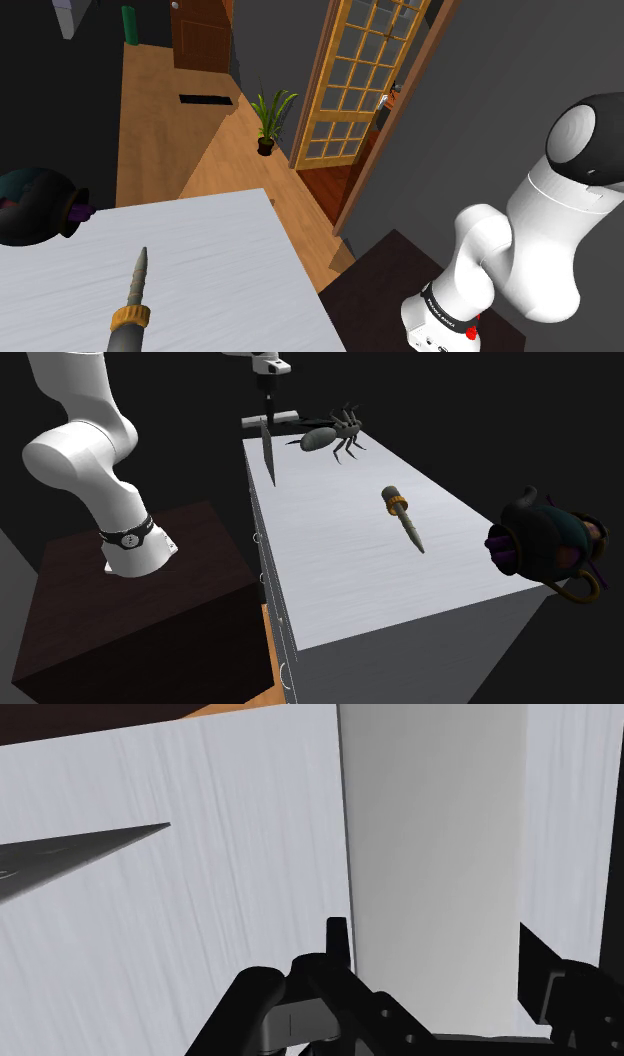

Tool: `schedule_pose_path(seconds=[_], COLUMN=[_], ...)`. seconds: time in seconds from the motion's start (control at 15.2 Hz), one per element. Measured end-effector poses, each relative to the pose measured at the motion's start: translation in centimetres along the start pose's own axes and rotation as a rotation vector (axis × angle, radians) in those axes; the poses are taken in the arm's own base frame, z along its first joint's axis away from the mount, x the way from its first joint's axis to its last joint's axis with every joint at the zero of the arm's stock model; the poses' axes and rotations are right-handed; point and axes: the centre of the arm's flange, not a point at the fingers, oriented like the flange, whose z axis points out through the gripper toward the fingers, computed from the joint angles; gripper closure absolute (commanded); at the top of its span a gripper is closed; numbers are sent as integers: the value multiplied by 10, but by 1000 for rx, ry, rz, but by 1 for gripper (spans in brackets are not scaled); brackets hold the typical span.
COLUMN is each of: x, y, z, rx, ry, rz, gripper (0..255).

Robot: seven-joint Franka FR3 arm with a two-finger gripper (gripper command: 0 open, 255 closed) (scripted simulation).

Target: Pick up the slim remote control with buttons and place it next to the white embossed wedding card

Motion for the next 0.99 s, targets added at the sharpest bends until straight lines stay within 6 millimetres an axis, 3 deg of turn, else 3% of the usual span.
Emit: schedule_pose_path(seconds=[0.4,0.99], x=[-2,3], y=[1,-2], z=[31,60], rx=[2,19], ry=[2,33], rz=[-2,0], gripper=[255,255])
